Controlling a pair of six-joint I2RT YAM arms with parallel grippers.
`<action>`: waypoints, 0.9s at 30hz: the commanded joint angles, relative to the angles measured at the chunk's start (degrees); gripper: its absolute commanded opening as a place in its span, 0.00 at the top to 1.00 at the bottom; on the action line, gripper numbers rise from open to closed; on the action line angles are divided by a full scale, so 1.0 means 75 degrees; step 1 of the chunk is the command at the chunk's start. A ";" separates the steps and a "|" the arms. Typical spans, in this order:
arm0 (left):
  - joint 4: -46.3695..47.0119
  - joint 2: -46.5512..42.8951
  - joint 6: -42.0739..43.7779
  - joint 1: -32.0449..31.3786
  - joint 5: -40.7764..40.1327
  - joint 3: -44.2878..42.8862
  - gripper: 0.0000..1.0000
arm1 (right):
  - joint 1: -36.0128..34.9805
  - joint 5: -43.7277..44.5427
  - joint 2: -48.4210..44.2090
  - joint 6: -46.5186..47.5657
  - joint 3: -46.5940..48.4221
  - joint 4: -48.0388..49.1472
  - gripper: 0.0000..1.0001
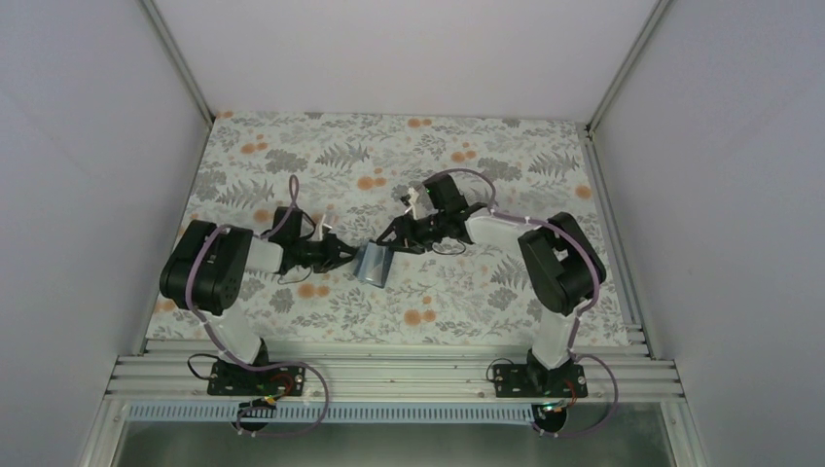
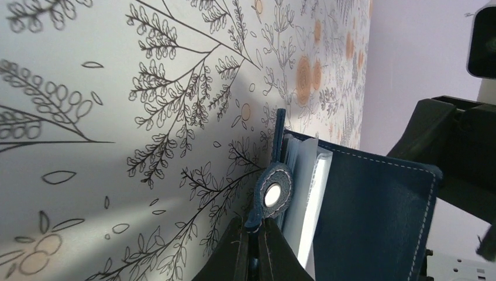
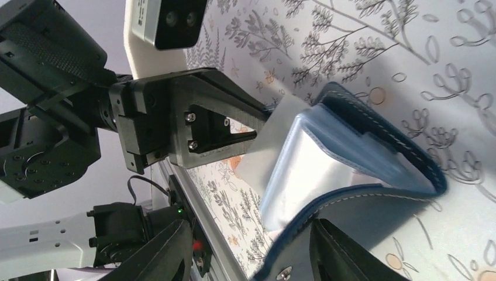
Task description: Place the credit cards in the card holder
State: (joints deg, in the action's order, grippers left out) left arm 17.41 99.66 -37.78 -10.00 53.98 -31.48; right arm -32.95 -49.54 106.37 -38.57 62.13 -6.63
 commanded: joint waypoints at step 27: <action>0.1364 -0.0475 -0.1473 -0.0928 -0.1983 0.1036 0.95 | -0.0714 0.0948 0.1708 0.0440 0.0301 -0.0227 0.52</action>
State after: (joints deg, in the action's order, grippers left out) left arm 28.84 99.98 -49.84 -16.73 46.44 -25.28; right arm -37.93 -48.93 116.79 -37.74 66.70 -5.37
